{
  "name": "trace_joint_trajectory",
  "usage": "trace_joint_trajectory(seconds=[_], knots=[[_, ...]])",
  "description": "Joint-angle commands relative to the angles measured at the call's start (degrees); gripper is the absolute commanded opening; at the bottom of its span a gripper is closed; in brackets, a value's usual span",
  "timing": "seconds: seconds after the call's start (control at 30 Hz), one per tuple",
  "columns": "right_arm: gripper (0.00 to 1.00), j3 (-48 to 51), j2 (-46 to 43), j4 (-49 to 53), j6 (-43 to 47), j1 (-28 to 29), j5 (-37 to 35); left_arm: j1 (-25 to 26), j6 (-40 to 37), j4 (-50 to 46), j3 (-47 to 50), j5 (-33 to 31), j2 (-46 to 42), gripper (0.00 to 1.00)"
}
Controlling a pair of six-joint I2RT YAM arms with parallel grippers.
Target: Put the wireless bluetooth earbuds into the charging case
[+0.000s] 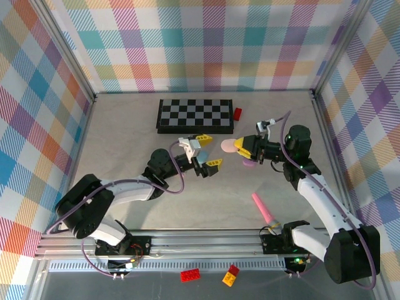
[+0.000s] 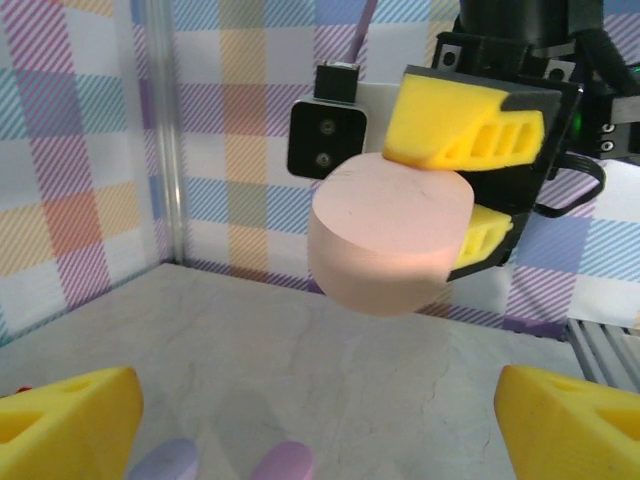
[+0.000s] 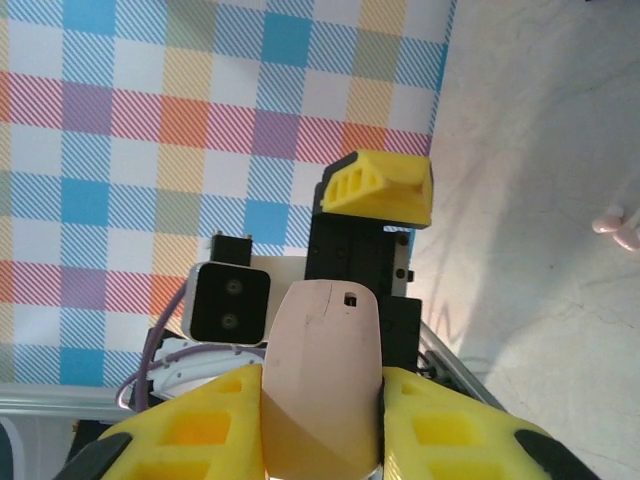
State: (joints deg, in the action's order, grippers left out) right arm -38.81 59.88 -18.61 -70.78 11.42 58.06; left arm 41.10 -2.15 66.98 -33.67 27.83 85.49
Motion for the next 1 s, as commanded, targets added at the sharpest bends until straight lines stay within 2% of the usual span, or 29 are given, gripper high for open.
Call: trace_joint_trajectory(seconds=[0.0,0.13,0.3,0.57,0.67,0.97], knots=[[0.23,1.07,-1.14,-9.69,-8.57,0.31,-0.05,-0.65,0.40,9.84,-1.84,7.74,1.94,0.85],[0.23,1.23,-2.02,-10.82,-10.38,0.96,-0.32,-0.62,-1.10,10.01,-3.94,10.14,3.37,0.81],[0.23,1.47,-0.69,-15.49,-13.73,2.74,-0.84,-0.63,0.29,10.19,-7.37,12.59,5.53,0.70],[0.23,2.21,2.20,-23.24,-18.04,4.38,-1.55,-0.61,0.13,10.36,-9.60,14.08,6.88,0.64],[0.23,2.12,2.65,-23.15,-18.07,4.51,-1.38,-0.58,0.37,10.37,-9.88,14.48,6.84,0.58],[0.23,1.73,2.17,-19.45,-15.34,4.53,-1.04,-0.58,2.22,10.37,-10.59,16.23,6.40,0.52]])
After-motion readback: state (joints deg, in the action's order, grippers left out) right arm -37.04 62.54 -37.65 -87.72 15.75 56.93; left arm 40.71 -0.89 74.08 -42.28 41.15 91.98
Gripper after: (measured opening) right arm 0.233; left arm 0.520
